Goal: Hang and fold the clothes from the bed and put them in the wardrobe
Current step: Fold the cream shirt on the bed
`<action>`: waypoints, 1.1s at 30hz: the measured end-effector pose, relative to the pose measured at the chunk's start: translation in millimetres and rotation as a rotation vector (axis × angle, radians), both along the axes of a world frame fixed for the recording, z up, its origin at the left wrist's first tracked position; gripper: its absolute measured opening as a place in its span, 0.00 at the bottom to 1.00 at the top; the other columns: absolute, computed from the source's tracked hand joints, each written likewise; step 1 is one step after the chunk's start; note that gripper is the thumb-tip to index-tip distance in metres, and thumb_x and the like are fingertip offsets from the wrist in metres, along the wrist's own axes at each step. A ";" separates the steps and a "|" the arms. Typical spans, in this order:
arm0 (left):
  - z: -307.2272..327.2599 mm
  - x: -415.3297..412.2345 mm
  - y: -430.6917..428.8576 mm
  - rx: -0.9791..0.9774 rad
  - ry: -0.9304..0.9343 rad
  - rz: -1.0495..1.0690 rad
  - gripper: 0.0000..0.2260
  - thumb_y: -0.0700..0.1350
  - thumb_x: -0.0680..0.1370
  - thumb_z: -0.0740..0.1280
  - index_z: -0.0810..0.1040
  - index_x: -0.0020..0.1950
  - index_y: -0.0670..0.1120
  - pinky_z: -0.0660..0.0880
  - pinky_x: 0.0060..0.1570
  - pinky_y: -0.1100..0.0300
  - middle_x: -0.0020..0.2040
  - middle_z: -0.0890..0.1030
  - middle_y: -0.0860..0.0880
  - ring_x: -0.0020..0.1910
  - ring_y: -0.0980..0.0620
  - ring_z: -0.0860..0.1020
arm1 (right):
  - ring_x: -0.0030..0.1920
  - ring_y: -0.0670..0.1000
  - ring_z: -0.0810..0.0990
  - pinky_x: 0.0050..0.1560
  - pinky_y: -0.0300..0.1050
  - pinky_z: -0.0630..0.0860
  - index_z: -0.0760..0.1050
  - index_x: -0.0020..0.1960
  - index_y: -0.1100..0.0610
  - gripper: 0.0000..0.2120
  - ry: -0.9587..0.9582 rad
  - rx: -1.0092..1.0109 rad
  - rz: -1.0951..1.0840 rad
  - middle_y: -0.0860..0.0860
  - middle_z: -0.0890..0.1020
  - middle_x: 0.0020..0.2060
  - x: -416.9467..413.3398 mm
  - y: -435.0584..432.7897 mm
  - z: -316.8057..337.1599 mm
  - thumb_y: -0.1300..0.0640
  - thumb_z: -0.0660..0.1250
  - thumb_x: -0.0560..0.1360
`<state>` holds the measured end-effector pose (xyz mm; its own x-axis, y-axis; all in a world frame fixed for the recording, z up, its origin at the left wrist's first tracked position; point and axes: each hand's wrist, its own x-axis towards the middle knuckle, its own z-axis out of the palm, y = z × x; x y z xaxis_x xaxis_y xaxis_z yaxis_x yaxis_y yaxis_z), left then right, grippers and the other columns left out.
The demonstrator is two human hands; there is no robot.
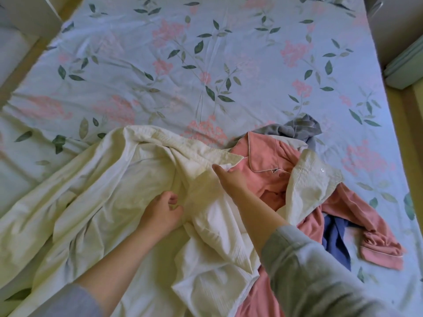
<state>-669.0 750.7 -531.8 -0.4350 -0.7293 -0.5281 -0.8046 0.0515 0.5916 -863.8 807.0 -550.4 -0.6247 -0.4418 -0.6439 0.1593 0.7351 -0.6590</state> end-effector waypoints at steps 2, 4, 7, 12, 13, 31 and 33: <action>-3.0 6.6 -9.6 -0.007 0.005 0.015 0.15 0.44 0.77 0.68 0.75 0.63 0.44 0.74 0.54 0.57 0.58 0.78 0.48 0.52 0.50 0.77 | 0.53 0.56 0.79 0.56 0.47 0.76 0.74 0.60 0.61 0.23 -0.056 0.012 -0.115 0.56 0.79 0.51 4.0 -19.6 -8.2 0.45 0.69 0.75; -6.3 10.8 -19.4 -0.011 0.016 0.030 0.14 0.44 0.77 0.68 0.75 0.62 0.45 0.73 0.52 0.58 0.57 0.78 0.49 0.52 0.51 0.77 | 0.36 0.52 0.76 0.37 0.42 0.74 0.74 0.46 0.61 0.09 -0.084 0.010 -0.179 0.54 0.77 0.38 4.8 -30.9 -14.5 0.56 0.68 0.74; -10.8 14.3 -32.5 -0.022 0.036 0.039 0.13 0.44 0.77 0.67 0.75 0.61 0.45 0.72 0.50 0.58 0.56 0.78 0.50 0.50 0.52 0.77 | 0.29 0.49 0.69 0.28 0.41 0.64 0.68 0.34 0.56 0.12 -0.115 -0.103 -0.304 0.50 0.71 0.29 7.4 -35.3 -19.5 0.69 0.60 0.72; -9.0 20.1 -39.9 -0.021 0.016 0.041 0.12 0.44 0.77 0.67 0.76 0.60 0.45 0.74 0.52 0.57 0.56 0.79 0.49 0.50 0.50 0.78 | 0.31 0.50 0.64 0.31 0.44 0.61 0.66 0.35 0.56 0.11 0.052 -0.224 -0.193 0.52 0.66 0.29 15.3 -3.0 6.5 0.63 0.58 0.75; -5.3 18.5 -42.2 -0.028 0.021 0.042 0.12 0.43 0.77 0.68 0.76 0.60 0.45 0.74 0.52 0.57 0.57 0.79 0.48 0.51 0.50 0.78 | 0.32 0.51 0.65 0.32 0.46 0.63 0.69 0.36 0.58 0.10 0.092 -0.256 -0.150 0.54 0.67 0.30 10.4 3.9 17.0 0.61 0.60 0.77; 203.5 -74.9 -29.4 -0.149 0.299 -0.586 0.29 0.53 0.77 0.69 0.63 0.75 0.57 0.65 0.68 0.57 0.73 0.67 0.58 0.71 0.56 0.66 | 0.28 0.45 0.63 0.29 0.38 0.62 0.72 0.35 0.53 0.15 0.653 -0.550 0.415 0.50 0.67 0.27 -48.3 78.0 310.9 0.57 0.65 0.80; 235.4 -86.9 -14.6 -0.119 0.369 -0.649 0.26 0.50 0.76 0.70 0.67 0.73 0.55 0.68 0.63 0.61 0.63 0.77 0.59 0.64 0.57 0.73 | 0.28 0.50 0.65 0.29 0.43 0.64 0.75 0.36 0.56 0.13 0.684 -0.568 0.411 0.51 0.71 0.28 -49.1 91.7 342.5 0.57 0.65 0.80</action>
